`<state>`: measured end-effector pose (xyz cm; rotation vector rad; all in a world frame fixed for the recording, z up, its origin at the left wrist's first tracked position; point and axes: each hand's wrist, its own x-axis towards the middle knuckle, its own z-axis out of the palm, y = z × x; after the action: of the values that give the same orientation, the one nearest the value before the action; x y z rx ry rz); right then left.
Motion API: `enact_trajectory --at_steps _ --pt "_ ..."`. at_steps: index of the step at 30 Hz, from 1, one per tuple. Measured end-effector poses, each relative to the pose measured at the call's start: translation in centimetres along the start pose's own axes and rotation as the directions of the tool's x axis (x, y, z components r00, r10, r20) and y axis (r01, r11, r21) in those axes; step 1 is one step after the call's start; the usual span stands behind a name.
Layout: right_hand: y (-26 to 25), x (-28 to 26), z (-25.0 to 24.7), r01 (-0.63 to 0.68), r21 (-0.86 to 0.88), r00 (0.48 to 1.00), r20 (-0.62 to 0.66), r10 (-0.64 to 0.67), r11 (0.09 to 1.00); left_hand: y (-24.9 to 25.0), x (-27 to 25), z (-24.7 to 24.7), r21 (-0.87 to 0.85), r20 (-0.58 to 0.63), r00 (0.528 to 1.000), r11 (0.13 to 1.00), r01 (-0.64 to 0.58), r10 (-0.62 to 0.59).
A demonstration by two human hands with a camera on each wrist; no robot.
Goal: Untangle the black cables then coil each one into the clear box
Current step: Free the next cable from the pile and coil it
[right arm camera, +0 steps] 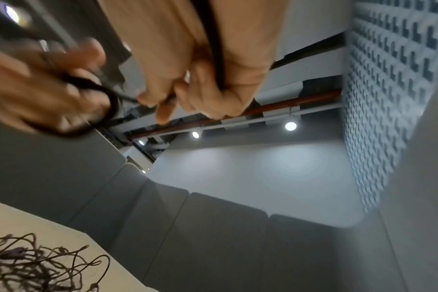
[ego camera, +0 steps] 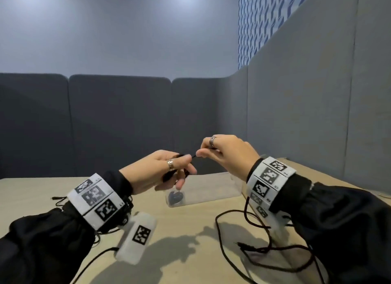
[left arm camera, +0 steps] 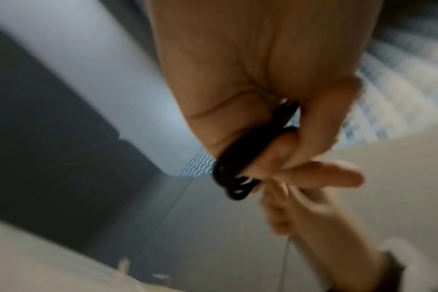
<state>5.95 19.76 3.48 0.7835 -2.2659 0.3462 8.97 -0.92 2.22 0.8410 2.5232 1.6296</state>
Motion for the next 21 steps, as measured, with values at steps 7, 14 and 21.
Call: enact_trajectory --at_steps 7,14,21 --pt "1.8 -0.8 1.8 -0.299 0.568 0.9 0.435 0.029 0.767 1.4 0.0 -3.4 -0.644 -0.393 0.919 0.726 -0.241 -0.043" --pt "4.3 -2.1 1.0 -0.526 0.531 0.766 0.635 0.098 0.664 0.0 -0.4 -6.5 -0.687 -0.68 0.717 0.473 -0.551 -0.153" --pt "-1.1 -3.4 3.5 -0.279 0.257 0.728 0.685 0.029 0.925 1.8 2.3 -3.9 -0.553 -0.733 0.678 0.535 -0.639 0.053"
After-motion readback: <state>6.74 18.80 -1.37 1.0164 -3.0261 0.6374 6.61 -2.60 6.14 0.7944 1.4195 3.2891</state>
